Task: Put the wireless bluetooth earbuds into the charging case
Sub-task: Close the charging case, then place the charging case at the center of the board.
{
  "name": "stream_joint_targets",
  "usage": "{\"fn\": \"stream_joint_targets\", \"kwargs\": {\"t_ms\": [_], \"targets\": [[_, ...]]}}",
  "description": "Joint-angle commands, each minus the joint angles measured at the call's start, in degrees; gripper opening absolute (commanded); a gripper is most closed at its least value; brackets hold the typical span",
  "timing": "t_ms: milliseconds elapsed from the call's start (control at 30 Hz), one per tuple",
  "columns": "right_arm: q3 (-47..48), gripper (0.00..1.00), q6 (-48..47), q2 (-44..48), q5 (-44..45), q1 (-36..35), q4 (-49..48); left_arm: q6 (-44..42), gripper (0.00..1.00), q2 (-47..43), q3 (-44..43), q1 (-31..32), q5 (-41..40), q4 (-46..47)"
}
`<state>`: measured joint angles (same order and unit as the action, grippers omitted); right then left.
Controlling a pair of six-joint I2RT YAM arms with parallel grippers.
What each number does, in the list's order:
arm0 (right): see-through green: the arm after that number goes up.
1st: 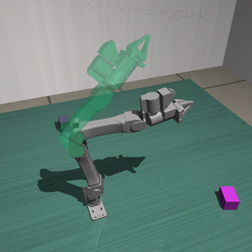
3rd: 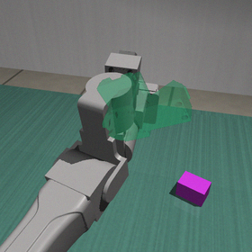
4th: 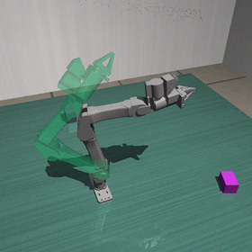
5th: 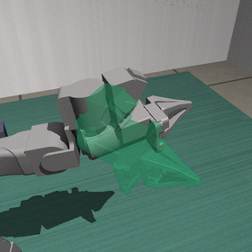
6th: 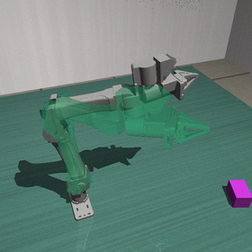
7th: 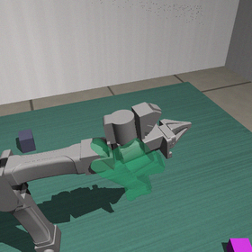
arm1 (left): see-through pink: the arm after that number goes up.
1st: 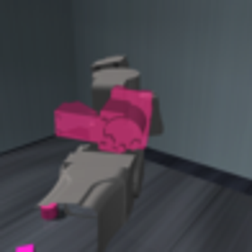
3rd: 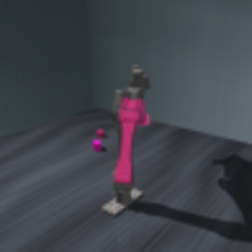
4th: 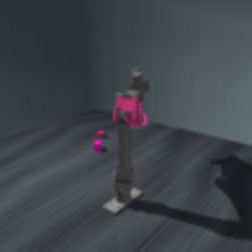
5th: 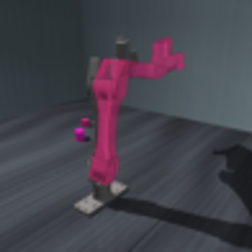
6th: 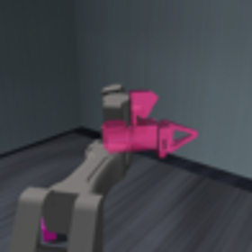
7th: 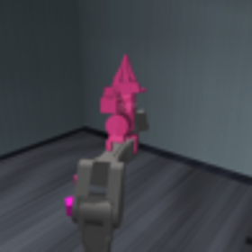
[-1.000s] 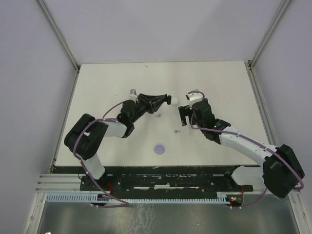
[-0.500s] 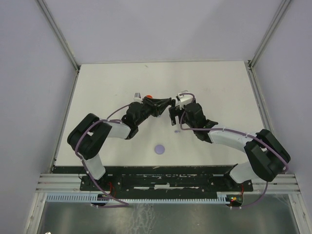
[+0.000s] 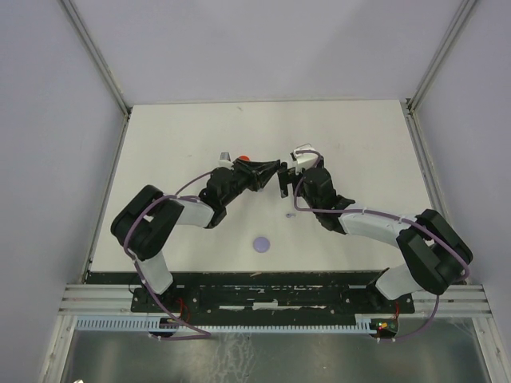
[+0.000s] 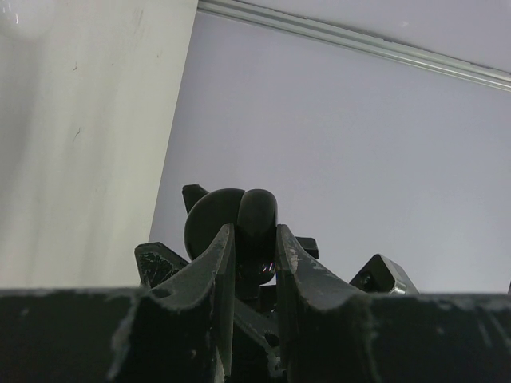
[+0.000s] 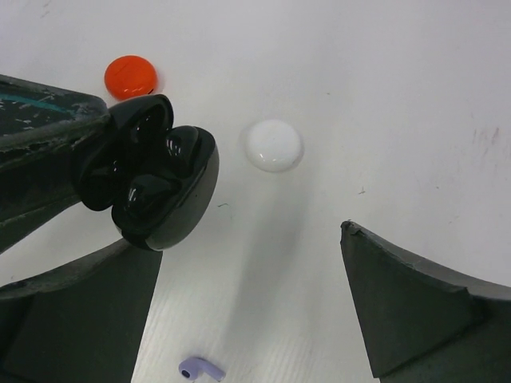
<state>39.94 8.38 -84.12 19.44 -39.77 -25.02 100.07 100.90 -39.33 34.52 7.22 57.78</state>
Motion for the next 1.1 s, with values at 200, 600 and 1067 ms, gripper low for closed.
{"fn": "stream_joint_targets", "kwargs": {"t_ms": [200, 600, 1067], "targets": [[0.2, 1.0, -3.0, 3.3, 7.7, -0.3, -4.1, 1.6, 0.03, 0.7, 1.1, 0.3, 1.2, 4.3], [1.4, 0.99, 0.0, 8.2, 12.5, -0.2, 7.6, 0.0, 0.03, 3.2, -0.1, -1.2, 2.9, 4.2], [3.5, 1.0, 2.2, 15.8, 9.4, 2.1, 26.7, -25.2, 0.03, 13.6, -19.9, -6.8, 6.4, -19.9]]}}
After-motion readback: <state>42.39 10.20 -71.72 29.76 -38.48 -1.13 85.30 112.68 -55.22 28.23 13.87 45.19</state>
